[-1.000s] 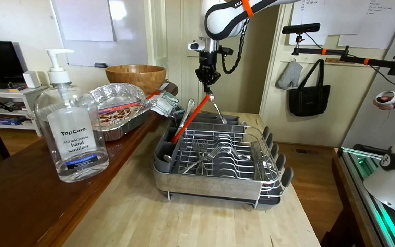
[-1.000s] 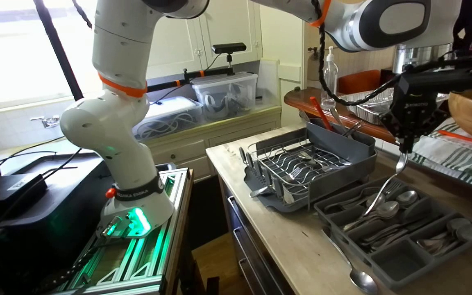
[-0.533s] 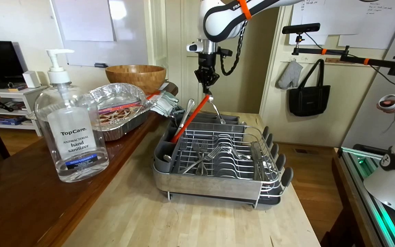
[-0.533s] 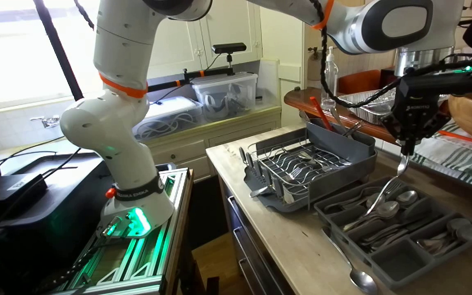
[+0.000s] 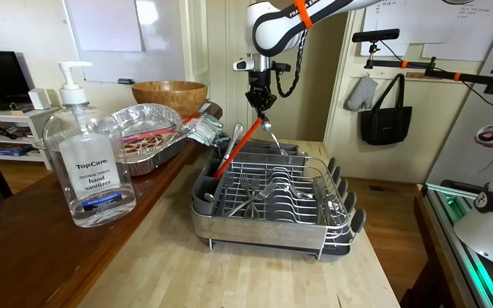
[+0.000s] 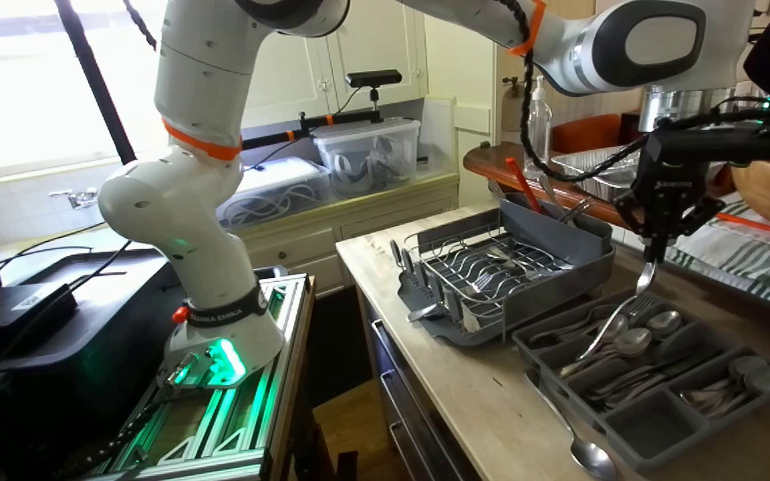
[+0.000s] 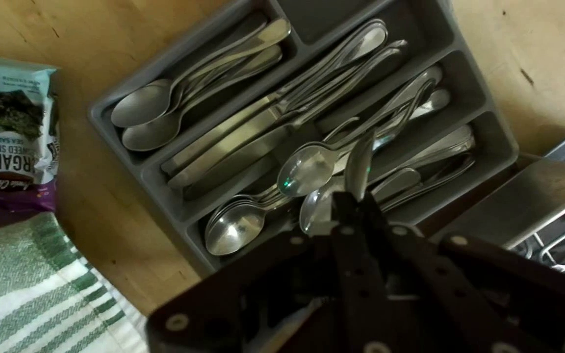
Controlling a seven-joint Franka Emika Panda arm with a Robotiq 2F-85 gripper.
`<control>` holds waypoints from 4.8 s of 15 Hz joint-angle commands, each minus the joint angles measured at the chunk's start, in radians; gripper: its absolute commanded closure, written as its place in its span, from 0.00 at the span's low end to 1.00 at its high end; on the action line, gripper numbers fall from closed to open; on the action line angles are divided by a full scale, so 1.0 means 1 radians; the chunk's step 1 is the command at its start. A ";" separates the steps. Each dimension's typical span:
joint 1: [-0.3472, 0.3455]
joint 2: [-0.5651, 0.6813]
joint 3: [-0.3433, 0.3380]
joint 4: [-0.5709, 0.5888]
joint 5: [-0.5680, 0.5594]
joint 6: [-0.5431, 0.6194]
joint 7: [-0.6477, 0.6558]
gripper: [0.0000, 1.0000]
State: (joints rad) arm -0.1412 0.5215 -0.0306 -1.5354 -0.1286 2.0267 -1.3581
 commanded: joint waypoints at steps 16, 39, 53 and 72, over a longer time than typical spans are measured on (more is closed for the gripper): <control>-0.008 0.013 0.017 0.045 -0.004 -0.034 0.002 0.94; 0.092 0.208 0.019 0.146 -0.130 -0.250 0.106 0.48; 0.099 0.080 0.053 0.019 -0.136 -0.218 0.136 0.00; 0.177 -0.143 0.097 -0.200 -0.121 0.089 0.489 0.00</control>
State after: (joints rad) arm -0.0040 0.4114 0.0584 -1.6972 -0.2191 2.0407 -0.9713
